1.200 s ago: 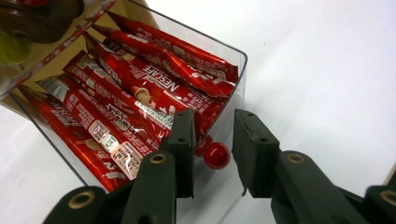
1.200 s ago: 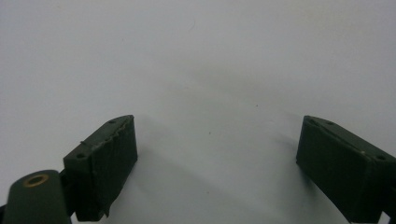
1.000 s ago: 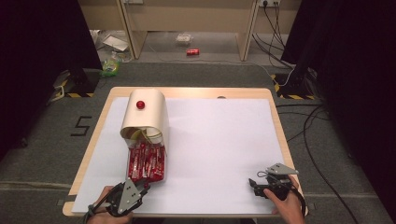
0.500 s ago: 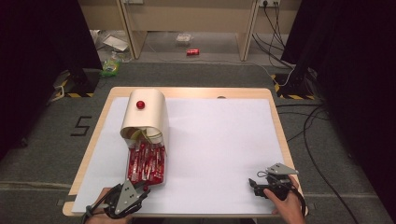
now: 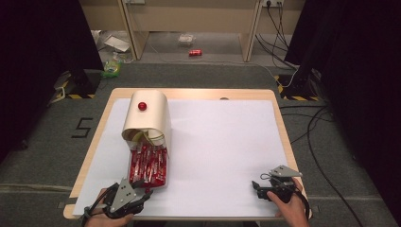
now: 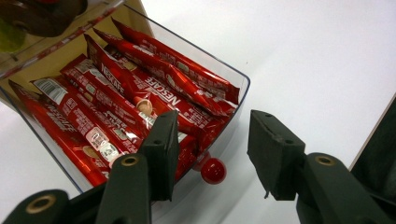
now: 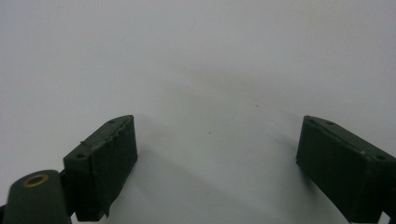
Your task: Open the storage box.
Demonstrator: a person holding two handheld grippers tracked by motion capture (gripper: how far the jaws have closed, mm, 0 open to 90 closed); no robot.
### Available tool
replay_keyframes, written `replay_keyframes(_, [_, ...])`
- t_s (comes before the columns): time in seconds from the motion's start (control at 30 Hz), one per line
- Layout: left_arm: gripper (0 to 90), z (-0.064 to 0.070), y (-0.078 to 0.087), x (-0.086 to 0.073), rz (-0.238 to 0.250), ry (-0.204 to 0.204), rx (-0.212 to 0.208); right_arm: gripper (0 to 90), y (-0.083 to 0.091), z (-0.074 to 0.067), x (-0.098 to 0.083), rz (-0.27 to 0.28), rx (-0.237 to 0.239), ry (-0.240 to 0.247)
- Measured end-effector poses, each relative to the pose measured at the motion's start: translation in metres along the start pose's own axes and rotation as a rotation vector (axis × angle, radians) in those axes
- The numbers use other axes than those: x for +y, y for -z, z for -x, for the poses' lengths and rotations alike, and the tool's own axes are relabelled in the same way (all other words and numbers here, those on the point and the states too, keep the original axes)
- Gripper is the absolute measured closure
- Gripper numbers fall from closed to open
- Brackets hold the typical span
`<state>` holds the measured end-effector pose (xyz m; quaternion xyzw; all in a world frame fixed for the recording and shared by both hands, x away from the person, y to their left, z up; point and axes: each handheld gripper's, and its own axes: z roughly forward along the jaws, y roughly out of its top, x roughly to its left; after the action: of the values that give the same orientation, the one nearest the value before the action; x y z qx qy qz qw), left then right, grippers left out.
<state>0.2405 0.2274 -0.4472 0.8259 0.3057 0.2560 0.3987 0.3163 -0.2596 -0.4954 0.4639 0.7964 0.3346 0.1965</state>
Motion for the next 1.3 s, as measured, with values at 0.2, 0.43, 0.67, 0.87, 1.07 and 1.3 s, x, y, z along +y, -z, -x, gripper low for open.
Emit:
replay_keyframes(0.2, [48.2, -0.003, 0.0, 0.001, 0.032, 0.026, 0.011, 12.8, 0.0, 0.0, 0.0, 0.0, 0.0, 0.0])
replay_keyframes(0.43, [44.2, -0.006, 0.001, 0.003, 0.053, 0.088, 0.045, 12.8, 0.0, 0.0, 0.0, 0.0, 0.0, 0.0])
replay_keyframes(0.67, [44.2, -0.011, 0.0, 0.005, 0.067, 0.132, 0.075, 12.8, 0.0, 0.0, 0.0, 0.001, 0.0, 0.0])
replay_keyframes(0.87, [42.7, -0.015, -0.003, 0.008, 0.082, 0.165, 0.104, 12.8, 0.0, 0.0, 0.0, 0.001, 0.0, 0.001])
replay_keyframes(1.07, [43.0, -0.02, -0.006, 0.01, 0.083, 0.19, 0.144, 12.7, 0.0, 0.0, 0.0, 0.001, 0.001, 0.001])
replay_keyframes(1.3, [43.8, -0.025, -0.011, 0.01, 0.071, 0.21, 0.168, 12.7, 0.0, 0.0, 0.0, 0.001, 0.0, 0.001])
